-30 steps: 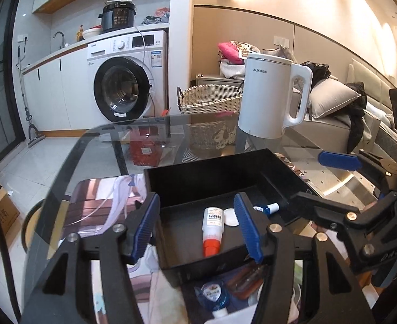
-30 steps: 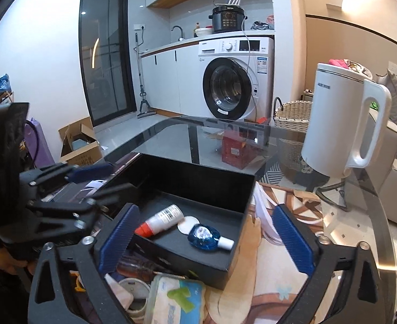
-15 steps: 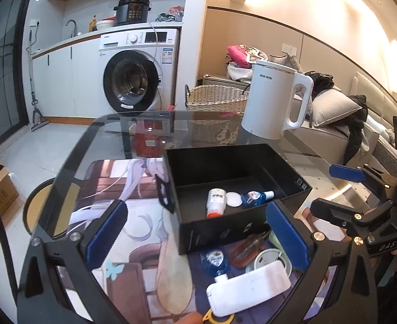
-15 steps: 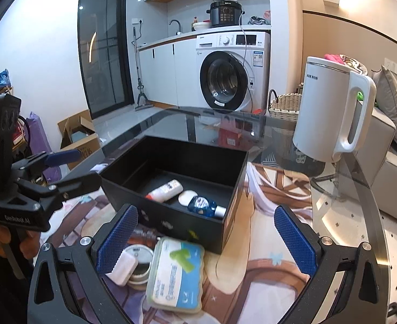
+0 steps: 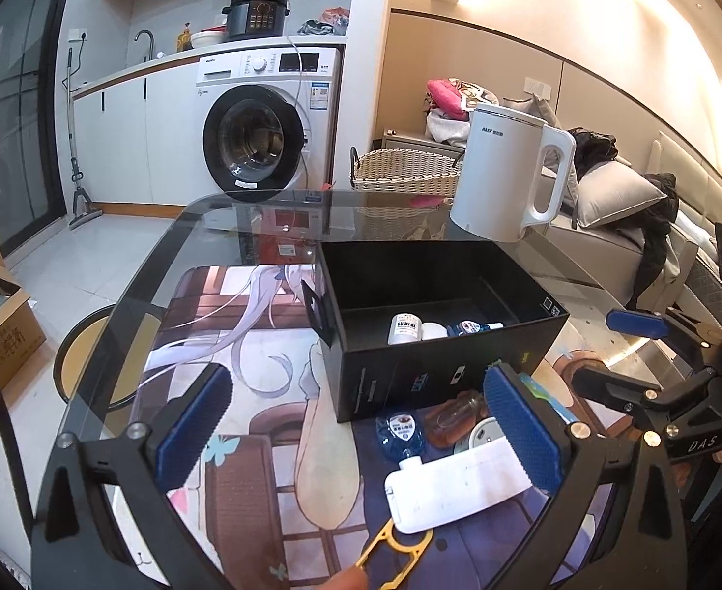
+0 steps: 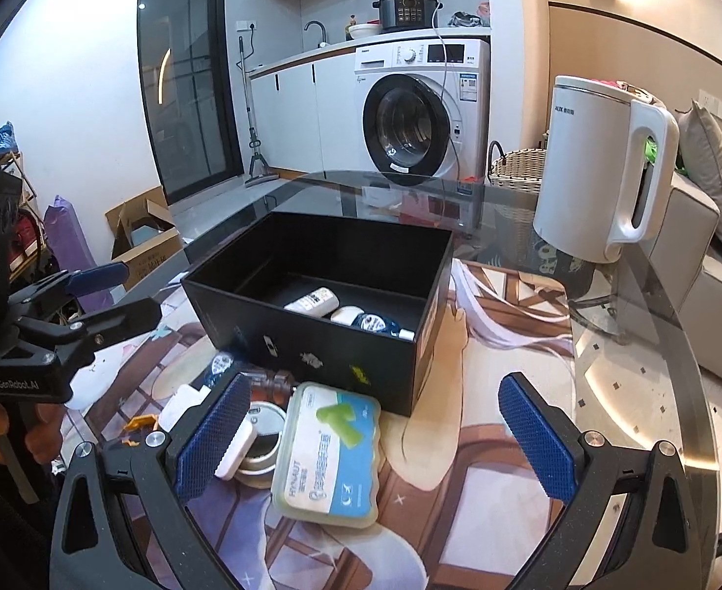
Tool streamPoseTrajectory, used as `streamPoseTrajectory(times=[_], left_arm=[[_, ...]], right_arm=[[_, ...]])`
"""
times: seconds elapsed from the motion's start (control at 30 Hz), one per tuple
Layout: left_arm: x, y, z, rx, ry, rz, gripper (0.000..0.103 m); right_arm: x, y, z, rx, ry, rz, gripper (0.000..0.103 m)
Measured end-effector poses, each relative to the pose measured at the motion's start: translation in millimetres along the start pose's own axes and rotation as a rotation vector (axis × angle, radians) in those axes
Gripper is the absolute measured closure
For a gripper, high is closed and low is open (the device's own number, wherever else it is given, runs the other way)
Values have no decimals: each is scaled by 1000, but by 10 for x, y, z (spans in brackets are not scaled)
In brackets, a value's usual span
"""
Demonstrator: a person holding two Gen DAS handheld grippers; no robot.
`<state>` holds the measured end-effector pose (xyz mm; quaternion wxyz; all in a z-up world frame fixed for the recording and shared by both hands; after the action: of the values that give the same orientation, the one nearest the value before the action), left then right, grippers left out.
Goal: Organize rigid objects
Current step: 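Withdraw both tools from the box back toward the remaining objects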
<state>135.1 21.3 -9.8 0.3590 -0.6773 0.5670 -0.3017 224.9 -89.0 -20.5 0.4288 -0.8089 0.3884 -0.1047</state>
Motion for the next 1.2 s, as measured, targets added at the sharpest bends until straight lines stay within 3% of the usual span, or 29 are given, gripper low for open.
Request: streamPoseTrajectory(times=[0.4, 1.2], left_arm=[[146, 125, 11, 28, -33, 16, 0], [416, 437, 93, -47, -12, 86, 0]], right_arm=[[23, 212, 94, -43, -8, 8, 0], [116, 354, 287, -116, -27, 35, 0]])
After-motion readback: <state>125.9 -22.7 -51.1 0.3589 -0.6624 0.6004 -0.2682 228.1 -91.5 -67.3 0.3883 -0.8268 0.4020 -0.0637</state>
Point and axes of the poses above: each gripper's, at about its wrist camera, not at the fingertips, and z roughly the way its jaws point, x to its right, y to its underside, the point moved 10 cm from there along z, roughly the way its jaws point, and after that the axes turned 13 degrees about -y, right-handed, at the moved point
